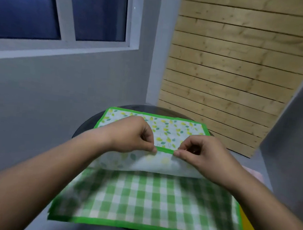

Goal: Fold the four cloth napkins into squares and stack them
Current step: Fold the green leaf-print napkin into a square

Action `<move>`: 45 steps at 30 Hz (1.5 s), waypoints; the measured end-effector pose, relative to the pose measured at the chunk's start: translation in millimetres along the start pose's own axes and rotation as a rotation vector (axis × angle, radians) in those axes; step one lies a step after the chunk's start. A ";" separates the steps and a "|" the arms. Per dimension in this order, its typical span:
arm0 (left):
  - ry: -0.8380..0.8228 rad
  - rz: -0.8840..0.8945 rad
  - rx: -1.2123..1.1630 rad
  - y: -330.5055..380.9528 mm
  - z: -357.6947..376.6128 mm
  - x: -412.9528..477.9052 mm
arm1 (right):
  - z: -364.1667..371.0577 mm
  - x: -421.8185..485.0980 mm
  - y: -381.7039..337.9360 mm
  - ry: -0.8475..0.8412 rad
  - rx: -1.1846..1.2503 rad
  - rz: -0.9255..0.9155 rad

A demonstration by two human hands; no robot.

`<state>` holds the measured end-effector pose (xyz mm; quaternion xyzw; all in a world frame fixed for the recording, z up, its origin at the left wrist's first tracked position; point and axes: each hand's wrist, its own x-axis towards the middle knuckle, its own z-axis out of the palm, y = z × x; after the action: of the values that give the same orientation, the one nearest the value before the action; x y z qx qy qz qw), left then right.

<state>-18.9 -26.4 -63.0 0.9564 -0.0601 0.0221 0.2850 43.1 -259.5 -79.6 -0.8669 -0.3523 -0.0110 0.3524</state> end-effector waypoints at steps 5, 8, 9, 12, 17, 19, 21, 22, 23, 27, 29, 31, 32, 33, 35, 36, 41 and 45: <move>0.108 0.007 0.326 -5.6 -13.7 51.3 | -5.8 42.8 19.7 0.101 -0.499 -0.058; 0.165 -0.014 0.518 -16.6 -7.2 79.0 | -1.8 71.0 46.0 0.157 -0.763 -0.096; 0.177 -0.022 0.544 -21.7 -2.6 86.9 | 0.8 79.2 57.4 0.165 -0.824 -0.096; 0.160 -0.090 0.481 -44.8 17.7 105.3 | 10.6 97.2 90.6 0.212 -0.924 -0.111; 0.156 -0.225 0.266 -86.0 55.6 118.4 | 36.8 99.6 124.9 0.249 -0.815 -0.071; 0.198 -0.270 0.142 -97.2 66.8 122.0 | 52.2 94.9 134.1 0.153 -0.622 0.078; 0.251 -0.293 0.061 -106.2 75.9 125.8 | 62.9 92.7 144.2 0.063 -0.442 0.195; 0.268 -0.297 0.044 -108.5 79.6 127.2 | 65.6 92.5 147.3 0.039 -0.402 0.216; 0.281 -0.297 0.040 -110.4 83.2 128.4 | 67.0 92.7 150.1 0.043 -0.367 0.227; 0.318 -0.292 0.047 -116.2 93.2 129.6 | 69.8 96.6 148.0 0.088 -0.303 0.264; 0.341 -0.293 0.047 -119.4 96.5 130.4 | 72.3 99.1 141.2 0.081 -0.310 0.237; 0.363 -0.299 0.043 -120.3 99.4 129.2 | 74.4 100.6 131.5 0.054 -0.296 0.199; 0.370 -0.301 0.048 -119.5 100.7 128.3 | 76.0 100.9 126.8 0.033 -0.282 0.188; 0.375 -0.303 0.055 -119.3 101.6 128.2 | 78.1 101.0 122.7 0.008 -0.270 0.185; 0.375 -0.317 0.057 -119.6 102.0 128.8 | 82.1 100.0 117.0 -0.055 -0.282 0.182; 0.374 -0.329 0.049 -120.1 101.5 129.4 | 83.5 99.1 115.6 -0.091 -0.301 0.183; 0.386 -0.353 0.027 -125.3 101.4 131.7 | 86.1 95.7 117.1 -0.207 -0.346 0.194; 0.411 -0.344 0.035 -123.4 103.1 132.0 | 86.7 93.6 118.9 -0.236 -0.357 0.183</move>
<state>128.6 6.1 -206.1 0.9327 0.1629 0.1680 0.2744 167.1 -209.2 -191.5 -0.9391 -0.3036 0.0604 0.1492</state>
